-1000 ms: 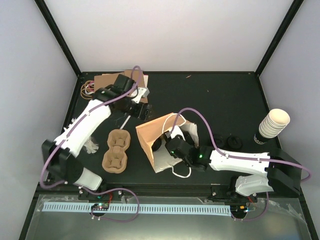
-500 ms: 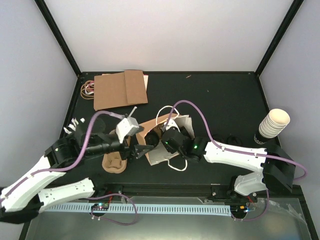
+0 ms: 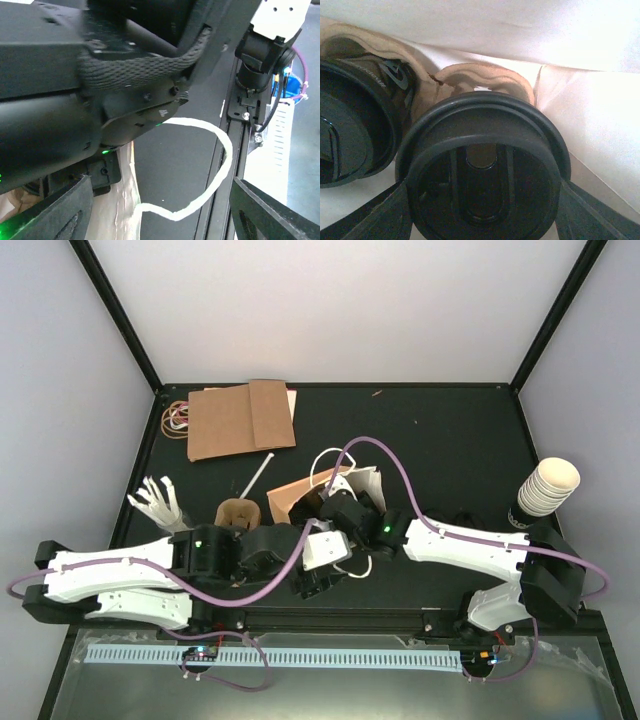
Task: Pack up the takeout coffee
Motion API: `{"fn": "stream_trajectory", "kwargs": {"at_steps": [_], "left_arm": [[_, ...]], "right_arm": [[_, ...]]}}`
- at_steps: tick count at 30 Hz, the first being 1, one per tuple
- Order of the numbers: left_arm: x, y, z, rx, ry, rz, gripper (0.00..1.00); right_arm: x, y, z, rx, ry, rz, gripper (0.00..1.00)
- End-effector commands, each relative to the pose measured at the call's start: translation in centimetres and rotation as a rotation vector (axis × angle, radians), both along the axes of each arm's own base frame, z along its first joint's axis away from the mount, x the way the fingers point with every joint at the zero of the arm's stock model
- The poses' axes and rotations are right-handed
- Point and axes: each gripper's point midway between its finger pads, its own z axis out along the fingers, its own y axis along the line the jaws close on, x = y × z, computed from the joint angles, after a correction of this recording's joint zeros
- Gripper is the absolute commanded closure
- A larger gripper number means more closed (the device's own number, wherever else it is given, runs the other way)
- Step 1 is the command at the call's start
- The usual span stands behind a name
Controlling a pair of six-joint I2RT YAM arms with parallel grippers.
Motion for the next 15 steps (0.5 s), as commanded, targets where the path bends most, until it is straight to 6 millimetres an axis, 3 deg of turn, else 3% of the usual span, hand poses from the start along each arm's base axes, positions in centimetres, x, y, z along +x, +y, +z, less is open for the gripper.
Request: {"fn": "stream_trajectory", "kwargs": {"at_steps": [1, 7, 11, 15], "left_arm": [[0.3, -1.3, 0.5, 0.002, -0.102, -0.014, 0.23], [-0.8, -2.7, -1.7, 0.018, -0.138, -0.090, 0.28], [-1.3, -3.3, -2.4, 0.025, -0.130, -0.116, 0.50], [-2.8, -4.2, -3.0, 0.019, -0.079, -0.192, 0.63]], "right_arm": [[-0.5, 0.2, -0.6, -0.012, 0.050, 0.017, 0.68], [-0.5, 0.1, -0.5, -0.015, 0.054, 0.020, 0.68], [-0.5, 0.1, -0.6, -0.011, 0.062, 0.021, 0.68], [-0.5, 0.2, -0.7, -0.014, 0.070, 0.021, 0.68]]}}
